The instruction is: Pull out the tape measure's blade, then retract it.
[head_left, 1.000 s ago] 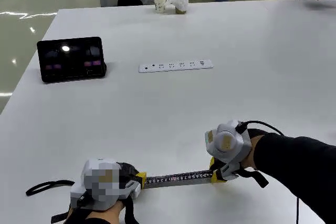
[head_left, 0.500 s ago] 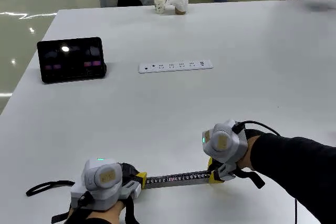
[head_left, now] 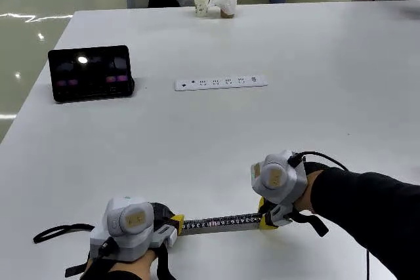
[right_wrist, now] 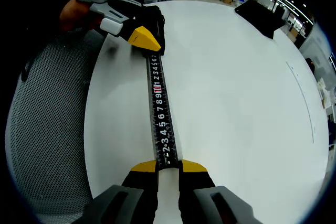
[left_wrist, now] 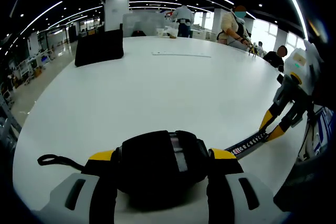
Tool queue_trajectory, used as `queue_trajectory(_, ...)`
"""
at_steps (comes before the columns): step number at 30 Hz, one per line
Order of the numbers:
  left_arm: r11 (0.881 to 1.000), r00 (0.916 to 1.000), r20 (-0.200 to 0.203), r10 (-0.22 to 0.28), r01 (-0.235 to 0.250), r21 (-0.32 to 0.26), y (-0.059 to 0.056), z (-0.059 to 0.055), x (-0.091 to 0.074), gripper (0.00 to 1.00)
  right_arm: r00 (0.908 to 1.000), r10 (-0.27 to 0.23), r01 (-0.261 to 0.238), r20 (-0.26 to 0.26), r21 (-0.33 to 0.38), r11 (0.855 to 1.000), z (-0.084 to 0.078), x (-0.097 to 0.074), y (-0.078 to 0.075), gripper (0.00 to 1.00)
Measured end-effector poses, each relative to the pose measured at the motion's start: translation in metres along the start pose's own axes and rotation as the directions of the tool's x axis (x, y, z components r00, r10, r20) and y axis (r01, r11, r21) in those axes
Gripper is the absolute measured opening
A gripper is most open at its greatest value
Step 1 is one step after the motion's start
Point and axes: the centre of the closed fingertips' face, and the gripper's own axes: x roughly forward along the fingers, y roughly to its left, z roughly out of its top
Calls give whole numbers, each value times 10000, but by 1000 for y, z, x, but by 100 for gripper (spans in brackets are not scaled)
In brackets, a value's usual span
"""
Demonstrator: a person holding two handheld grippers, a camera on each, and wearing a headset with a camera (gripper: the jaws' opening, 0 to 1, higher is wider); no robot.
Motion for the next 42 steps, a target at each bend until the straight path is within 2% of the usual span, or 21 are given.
queue_trajectory(8,10000,10000,-18,-14,14,-14,0,0,1,65,9999,-5,4,-141,-71,10000,2,1,1,11)
queue_trajectory(20,10000,10000,-26,-4,4,-12,0,-1,0,65,9999,-85,85,-92,18,10000,5,2,1,11)
queue_trajectory(24,10000,9999,-153,10,-10,-13,0,-1,1,65,9999,-50,52,-88,207,9998,6,3,-1,11)
queue_trajectory(32,10000,9999,-142,8,-8,-30,0,-2,0,65,9999,32,-32,-149,-30,10000,10,4,1,11)
queue_trajectory(42,10000,9999,-126,-5,4,-49,0,-2,1,65,9996,-149,157,228,-383,9991,15,6,2,12)
